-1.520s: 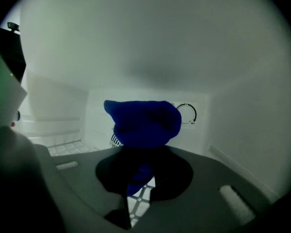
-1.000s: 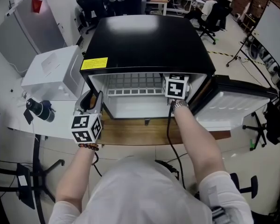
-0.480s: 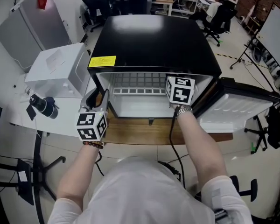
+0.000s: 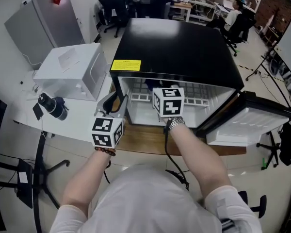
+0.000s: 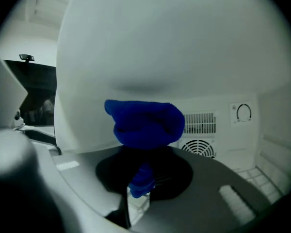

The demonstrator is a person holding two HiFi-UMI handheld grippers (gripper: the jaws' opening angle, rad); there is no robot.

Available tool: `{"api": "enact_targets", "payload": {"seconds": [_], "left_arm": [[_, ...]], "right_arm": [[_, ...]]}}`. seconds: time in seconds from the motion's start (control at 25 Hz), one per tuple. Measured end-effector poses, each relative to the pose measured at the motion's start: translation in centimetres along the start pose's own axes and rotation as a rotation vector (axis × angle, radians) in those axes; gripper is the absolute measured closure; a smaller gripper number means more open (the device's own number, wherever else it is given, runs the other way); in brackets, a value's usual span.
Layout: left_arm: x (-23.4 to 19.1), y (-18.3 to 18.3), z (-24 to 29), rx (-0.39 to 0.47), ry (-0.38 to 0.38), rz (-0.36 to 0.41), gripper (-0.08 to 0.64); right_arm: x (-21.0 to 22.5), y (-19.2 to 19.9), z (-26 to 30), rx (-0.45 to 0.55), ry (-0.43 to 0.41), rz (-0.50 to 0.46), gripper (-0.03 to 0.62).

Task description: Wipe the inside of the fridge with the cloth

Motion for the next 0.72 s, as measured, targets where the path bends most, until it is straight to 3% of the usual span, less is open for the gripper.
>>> {"api": "enact_targets", "payload": {"seconds": [0.24, 0.72], "left_arm": [[0.0, 0.0, -0.1, 0.000, 0.016, 0.007, 0.430], [-0.1, 0.0, -0.2, 0.006, 0.024, 0.005, 0.430]], "right_arm": [[-3.4, 1.3, 3.0, -0.069, -0.067, -0.025, 0.534], [-4.2, 4.6, 5.3, -0.297, -0.044, -0.089, 0.534]]}}
Point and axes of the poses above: the fingertips, and each gripper's own axes: z forward along the fingers, x to its right, y out of its underside, the point moved 3 cm from there along -z, backward along the fingers, and after that the axes turned 5 degrees about -z, right-handed, at the moved point
